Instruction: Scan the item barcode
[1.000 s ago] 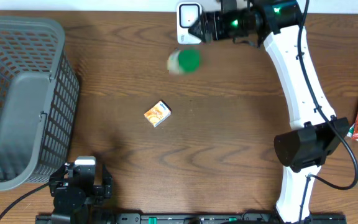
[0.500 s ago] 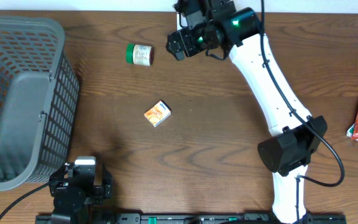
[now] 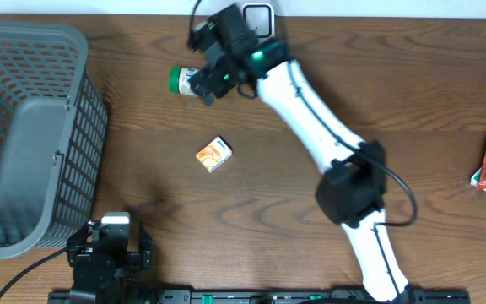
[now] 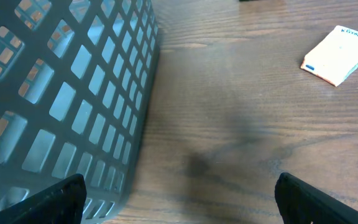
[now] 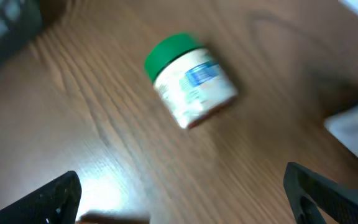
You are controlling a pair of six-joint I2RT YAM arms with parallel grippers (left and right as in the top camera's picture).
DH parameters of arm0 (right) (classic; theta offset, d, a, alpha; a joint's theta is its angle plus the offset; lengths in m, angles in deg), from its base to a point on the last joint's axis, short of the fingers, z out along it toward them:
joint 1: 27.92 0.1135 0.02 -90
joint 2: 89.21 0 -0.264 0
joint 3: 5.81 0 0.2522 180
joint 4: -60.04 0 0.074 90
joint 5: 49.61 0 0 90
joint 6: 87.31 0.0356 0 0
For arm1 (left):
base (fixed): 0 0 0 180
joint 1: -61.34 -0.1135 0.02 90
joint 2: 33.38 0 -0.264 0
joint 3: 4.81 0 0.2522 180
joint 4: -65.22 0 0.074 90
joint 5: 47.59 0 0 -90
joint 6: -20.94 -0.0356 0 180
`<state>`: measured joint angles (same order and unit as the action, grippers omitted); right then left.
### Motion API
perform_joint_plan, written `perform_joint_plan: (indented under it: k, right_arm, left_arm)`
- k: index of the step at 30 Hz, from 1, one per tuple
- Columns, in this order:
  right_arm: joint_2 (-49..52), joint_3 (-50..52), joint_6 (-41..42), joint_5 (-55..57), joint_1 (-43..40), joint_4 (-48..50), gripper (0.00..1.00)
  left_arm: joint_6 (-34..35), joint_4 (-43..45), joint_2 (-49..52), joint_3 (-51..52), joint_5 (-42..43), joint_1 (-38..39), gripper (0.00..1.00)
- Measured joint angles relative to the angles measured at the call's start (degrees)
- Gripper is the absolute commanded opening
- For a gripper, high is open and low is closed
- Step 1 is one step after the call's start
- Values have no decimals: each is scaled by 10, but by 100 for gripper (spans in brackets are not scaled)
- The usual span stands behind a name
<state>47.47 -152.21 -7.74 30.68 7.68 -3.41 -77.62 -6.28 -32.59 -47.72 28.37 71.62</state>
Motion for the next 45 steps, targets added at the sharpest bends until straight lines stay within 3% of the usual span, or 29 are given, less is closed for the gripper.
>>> perform_joint_plan:
  k: [13, 22, 34, 41, 42, 43, 44, 45]
  right_arm:
    - [78, 2, -153, 71, 17, 217, 99]
    - [131, 2, -169, 40, 17, 293, 99]
    - [170, 2, -157, -42, -2, 323, 99]
    - [190, 2, -147, -80, -9, 311, 87]
    - [190, 2, -144, -83, -9, 307, 82]
    - [190, 2, -143, -91, -9, 302, 65]
    - [190, 2, -141, -94, -9, 300, 57]
    - [190, 2, -139, -98, -9, 299, 56]
  left_arm:
    - [0, 0, 0, 0, 0, 0, 95]
    - [0, 0, 0, 0, 0, 0, 95]
    - [0, 0, 0, 0, 0, 0, 95]
    - [0, 0, 0, 0, 0, 0, 95]
    - [0, 0, 0, 0, 0, 0, 95]
    - [0, 0, 0, 0, 0, 0, 95]
    - [0, 0, 0, 0, 0, 0, 95]
    - [0, 0, 0, 0, 0, 0, 95]
